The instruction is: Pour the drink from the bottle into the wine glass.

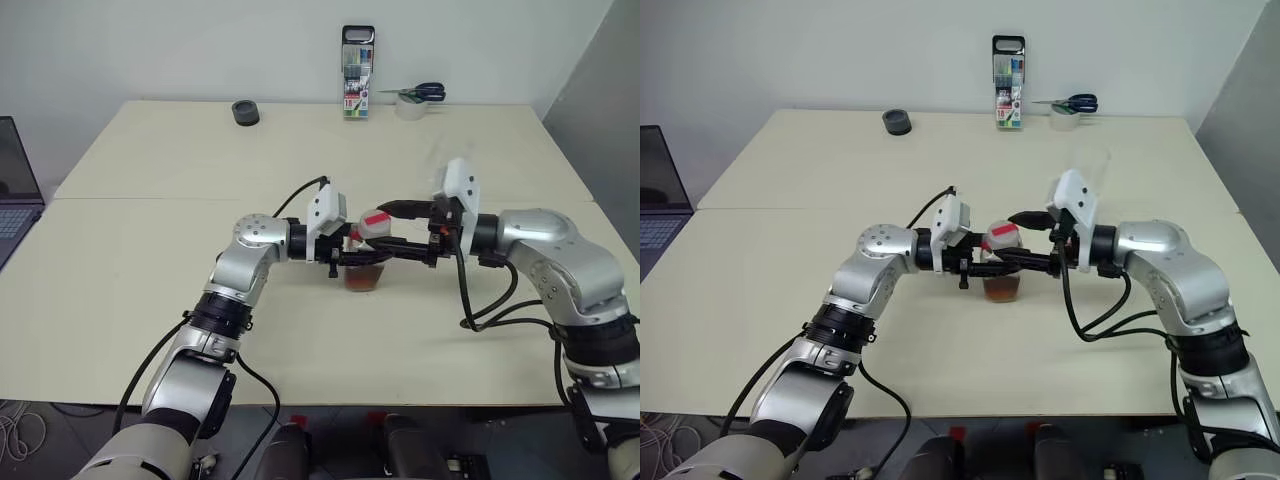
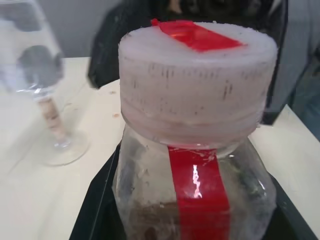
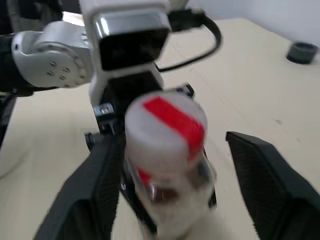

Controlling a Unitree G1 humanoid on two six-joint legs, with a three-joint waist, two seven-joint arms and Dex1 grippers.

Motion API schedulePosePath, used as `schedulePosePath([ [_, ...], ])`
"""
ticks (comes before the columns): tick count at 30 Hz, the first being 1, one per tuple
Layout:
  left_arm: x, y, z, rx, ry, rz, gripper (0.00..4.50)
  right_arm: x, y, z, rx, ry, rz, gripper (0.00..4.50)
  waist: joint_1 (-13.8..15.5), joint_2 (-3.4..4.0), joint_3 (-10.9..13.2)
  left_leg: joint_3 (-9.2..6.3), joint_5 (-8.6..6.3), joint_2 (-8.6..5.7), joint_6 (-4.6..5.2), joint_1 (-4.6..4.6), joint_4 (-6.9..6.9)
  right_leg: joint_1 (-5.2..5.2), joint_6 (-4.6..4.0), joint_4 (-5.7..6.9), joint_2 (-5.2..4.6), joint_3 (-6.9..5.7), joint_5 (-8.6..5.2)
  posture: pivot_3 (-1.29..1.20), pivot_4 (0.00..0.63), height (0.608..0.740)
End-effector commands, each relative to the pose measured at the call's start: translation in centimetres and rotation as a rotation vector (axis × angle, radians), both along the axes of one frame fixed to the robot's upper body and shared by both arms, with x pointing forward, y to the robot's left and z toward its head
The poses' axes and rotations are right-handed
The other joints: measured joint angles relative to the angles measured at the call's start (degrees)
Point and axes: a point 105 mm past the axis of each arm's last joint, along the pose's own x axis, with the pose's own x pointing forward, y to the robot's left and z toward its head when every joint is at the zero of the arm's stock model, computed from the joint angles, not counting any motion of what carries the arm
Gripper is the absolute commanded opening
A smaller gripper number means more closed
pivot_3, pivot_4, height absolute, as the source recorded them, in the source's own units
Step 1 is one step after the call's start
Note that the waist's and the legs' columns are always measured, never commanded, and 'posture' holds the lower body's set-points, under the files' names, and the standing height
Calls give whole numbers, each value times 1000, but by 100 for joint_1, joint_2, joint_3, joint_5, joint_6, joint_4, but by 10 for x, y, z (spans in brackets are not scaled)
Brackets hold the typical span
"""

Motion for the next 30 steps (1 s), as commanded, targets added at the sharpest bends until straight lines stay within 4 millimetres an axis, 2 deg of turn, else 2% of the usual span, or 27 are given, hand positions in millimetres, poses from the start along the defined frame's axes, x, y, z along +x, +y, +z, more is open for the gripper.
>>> schedulePosePath([
  [1, 4, 0, 15, -57, -28, 28, 1711, -26, -1, 24, 59, -96, -40, 4225, 18, 0, 0, -5, 0, 1, 0, 1, 0, 2, 0, 0, 0, -3, 0, 0, 150, 740],
  [5, 10, -3, 14, -58, -35, 50, 1710, -24, 7, 13, 150, -151, -313, 4225, 34, -4, -4, -7, 0, 6, 0, 5, -4, 5, 0, 2, 12, -6, 0, 0, 150, 740],
  [10, 10, -6, 13, -55, -35, 42, 1710, -17, 17, 12, 216, -182, -473, 4225, 12, -3, -4, -2, 3, 6, -4, 7, 0, 0, 0, 12, 15, 1, 0, 0, 150, 740],
  [17, 11, -10, 14, -49, -41, 31, 1710, -12, 38, 8, 242, -184, -513, 4225, -18, -2, -4, -2, 12, 5, -20, 7, -4, 0, 0, 8, 16, 0, 0, 0, 150, 740],
  [22, 12, -10, 14, -44, -49, 31, 1710, -1, 37, 7, 280, -188, -609, 4225, -28, -2, -4, -3, 12, 5, -20, 7, -4, 0, 0, 9, 16, -1, 0, 0, 150, 740],
  [28, 11, -8, 12, -38, -48, 37, 1710, 0, 40, 7, 315, -184, -629, 4225, -32, -2, -4, -2, 12, 5, -20, 7, -6, 0, 0, 8, 16, 0, 0, 0, 150, 740],
  [30, 12, -8, 12, -37, -47, 39, 1710, 0, 41, 6, 321, -181, -631, 3867, -32, -2, -5, -2, 11, 5, -19, 7, -6, 0, 0, 8, 16, 0, 0, 0, 150, 740],
])
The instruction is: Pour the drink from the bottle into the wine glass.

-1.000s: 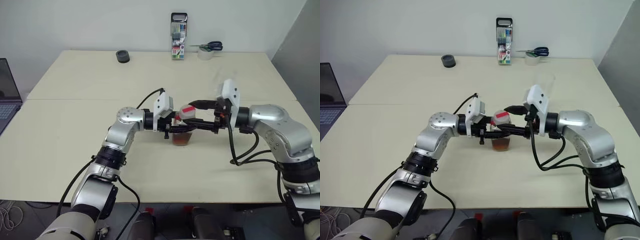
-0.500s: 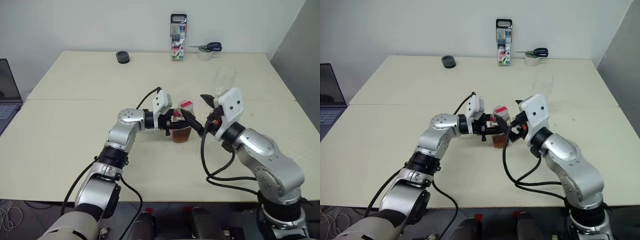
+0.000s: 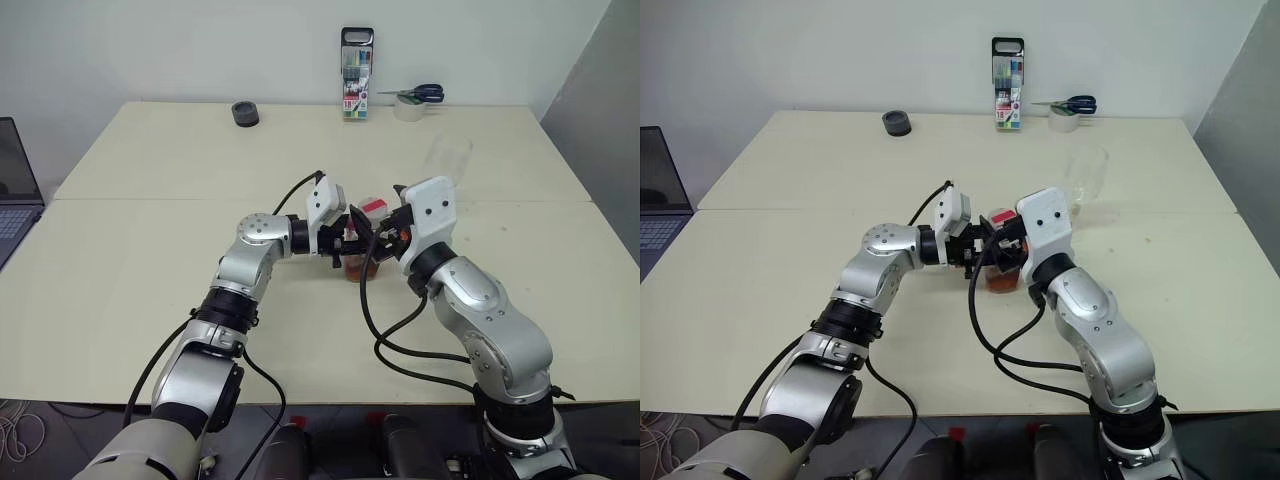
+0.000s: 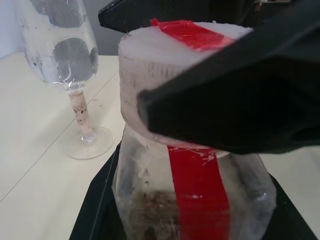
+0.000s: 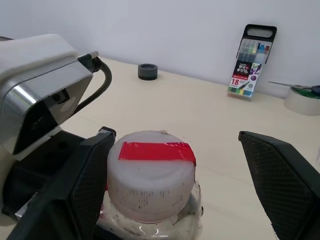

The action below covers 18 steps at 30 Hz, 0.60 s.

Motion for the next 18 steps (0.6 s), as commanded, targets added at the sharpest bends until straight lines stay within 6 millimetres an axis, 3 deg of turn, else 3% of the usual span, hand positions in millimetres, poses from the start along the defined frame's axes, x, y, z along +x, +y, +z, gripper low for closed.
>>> schedulePosePath([
  [1, -3, -4, 17, -14, -73, -25, 1710, -4, 1, 10, 29, -52, -6, 3684, 0, 0, 0, 0, -1, 0, 1, 0, 0, 0, 0, 0, 0, 0, 0, 0, 150, 740],
  [6, -3, -4, 16, -14, -72, -24, 1710, -5, 4, 7, 34, -37, 11, 1919, 0, 0, 0, -1, 0, 0, 1, 0, 1, 0, 0, 1, 0, 0, 0, 0, 150, 740],
  [13, -4, -5, 16, -14, -73, -31, 1707, -8, 10, -1, 0, 3, 117, 1870, -1, 0, 0, 0, -1, 0, 1, 0, 0, 0, 0, 1, 0, 0, 0, 0, 150, 740],
  [16, -7, -4, 19, -10, -75, -64, 1706, -14, 14, -7, -170, -6, 466, 1870, 2, 0, 0, 1, -9, -4, 17, 0, 2, 3, 0, -4, -1, 0, 0, 0, 150, 740],
  [18, -7, -2, 21, -8, -77, -77, 1703, -17, 5, -10, -250, 45, 666, 1870, 3, 1, 1, 3, -11, -5, 20, 2, 6, 8, 1, -7, -1, -1, 1, 0, 150, 740],
])
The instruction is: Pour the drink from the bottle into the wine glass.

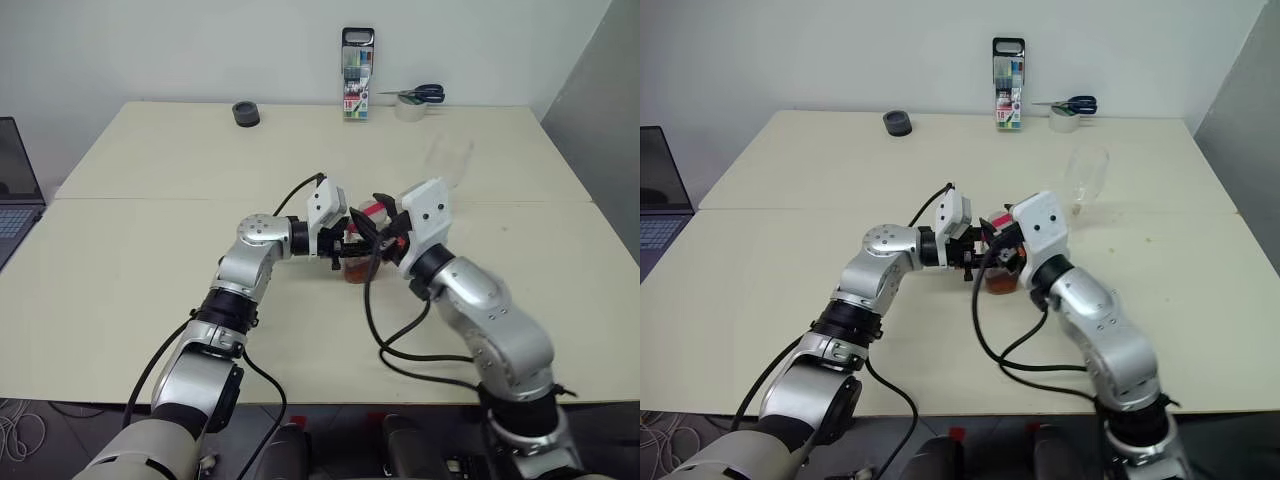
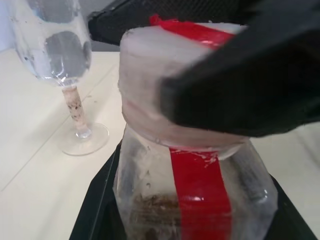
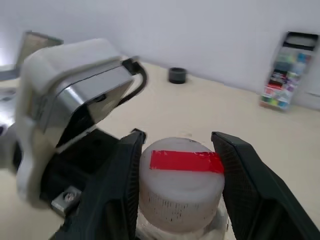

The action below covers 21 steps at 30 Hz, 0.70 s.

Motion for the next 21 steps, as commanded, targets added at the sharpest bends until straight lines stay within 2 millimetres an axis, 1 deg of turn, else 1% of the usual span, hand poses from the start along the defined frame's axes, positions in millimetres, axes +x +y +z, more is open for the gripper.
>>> schedulePosePath([
  [1, -4, -3, 25, -35, -80, -48, 1700, -12, -3, -6, -151, 81, 370, 1870, -3, 0, 0, -2, 0, 1, 0, 5, -3, 4, 0, 0, 1, -3, 0, 0, 150, 740],
  [2, -4, -3, 25, -33, -85, -51, 1699, -8, -10, -7, -187, 101, 392, 1870, -4, 1, 1, -1, -1, 4, 1, 7, -5, 5, 0, 0, 4, -3, 0, 0, 150, 740],
  [3, -4, -3, 24, -31, -90, -54, 1698, -2, -15, -1, -187, 114, 396, 1870, -7, 1, 1, 0, -1, 4, 1, 8, -9, 4, 0, 0, 5, -2, 0, 0, 150, 740],
  [5, -5, -4, 25, -32, -99, -55, 1698, 1, -17, 4, -184, 145, 424, 1870, -14, 1, 1, -2, -1, 11, 1, 8, -10, 2, -1, 0, 12, -2, 0, 0, 150, 740],
  [7, -4, -4, 26, -45, -101, -43, 1695, -1, -18, 3, -184, 163, 438, 1870, -18, 1, 0, -2, -1, 14, 1, 8, -10, 0, -1, 2, 13, -1, 0, 0, 150, 740],
  [8, -4, -3, 27, -49, -101, -38, 1695, 1, -18, 6, -158, 146, 408, 1870, -16, 1, 0, -3, -1, 14, 1, 7, -10, -1, -1, 3, 13, -1, 0, 0, 150, 740],
  [10, -5, -2, 26, -51, -99, -35, 1695, 4, -20, 11, -113, 114, 359, 2605, -11, 1, 0, -5, 0, 12, 0, 4, -9, -1, -1, 2, 10, -2, 0, 0, 150, 740],
  [11, -5, -1, 25, -51, -99, -36, 1695, 5, -21, 15, -88, 98, 337, 2861, -11, 1, 0, -4, 0, 11, 0, 3, -7, -1, -1, 3, 6, -1, 0, 0, 150, 740],
  [13, -6, 0, 25, -51, -96, -39, 1694, 1, -24, 27, -43, 68, 299, 3531, -4, 1, 1, -5, 0, 9, -1, 0, -3, -3, -1, 4, 3, -1, 0, 0, 150, 740],
  [14, -7, 0, 25, -52, -94, -41, 1694, -4, -26, 33, -26, 57, 294, 3841, -4, 1, 0, -6, 0, 7, -1, -2, -2, -5, -1, 4, 1, -1, 0, 0, 150, 740],
  [16, -7, 0, 25, -55, -90, -44, 1693, -15, -25, 38, -8, 42, 289, 3853, 8, 1, 0, -6, 1, 5, -2, -3, -3, -6, -1, 5, -2, -1, 0, 0, 150, 740],
  [18, -7, 0, 25, -57, -88, -46, 1692, -22, -23, 39, 0, 30, 274, 3853, 12, 1, 0, -8, 1, 5, -3, -4, -3, -6, -1, 4, -3, -3, 0, 0, 150, 740],
  [21, -7, -1, 25, -59, -84, -52, 1692, -21, -19, 38, 11, -2, 217, 3853, 12, 1, 0, -6, 1, 5, -2, -3, -3, -5, -1, 3, -2, -2, 0, 0, 150, 740],
])
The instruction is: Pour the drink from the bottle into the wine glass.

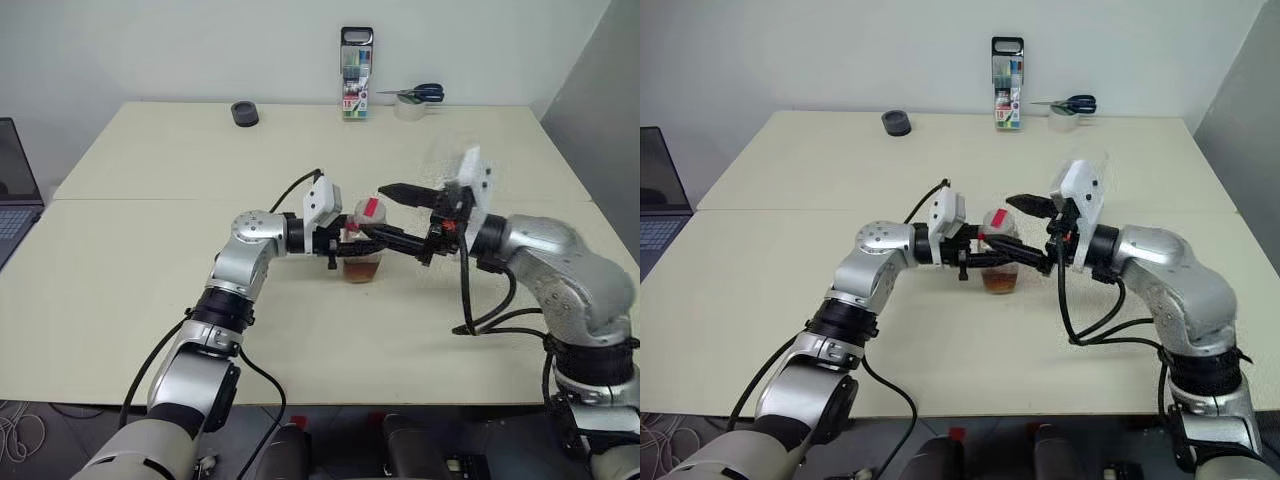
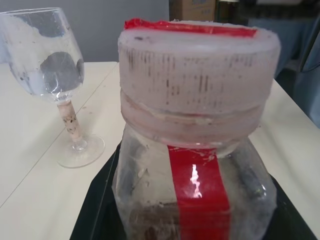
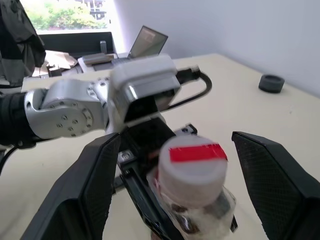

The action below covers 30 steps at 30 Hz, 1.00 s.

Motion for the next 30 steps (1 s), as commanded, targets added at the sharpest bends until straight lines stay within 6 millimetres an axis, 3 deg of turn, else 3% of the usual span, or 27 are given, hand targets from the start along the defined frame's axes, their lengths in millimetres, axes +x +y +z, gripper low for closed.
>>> schedulePosePath([
  [1, -4, -4, 16, -38, -49, -29, 1692, -1, 3, 8, 28, -69, -66, 3853, -1, 0, 0, 1, 0, 0, 0, 1, 1, 0, 0, 2, 1, 0, 0, 0, 150, 740],
  [11, -6, -5, 15, -36, -46, -38, 1692, 12, 9, -1, -30, -137, -151, 3853, -14, 0, 0, 2, 0, 1, 0, 1, 1, 0, 0, 2, 3, 1, 0, 0, 150, 740],
  [20, -5, -4, 15, -30, -46, -36, 1692, 19, -11, 1, -8, -129, -256, 3853, -12, 0, 0, 2, 0, 1, 0, 1, 1, 0, 0, 2, 3, 1, 0, 0, 150, 740],
  [30, -5, -2, 14, -25, -45, -35, 1692, 10, -25, -1, -15, -108, -275, 3853, -8, 0, 0, 3, 0, 1, 1, 1, 1, 0, 0, 2, 3, 2, 0, 0, 150, 740],
])
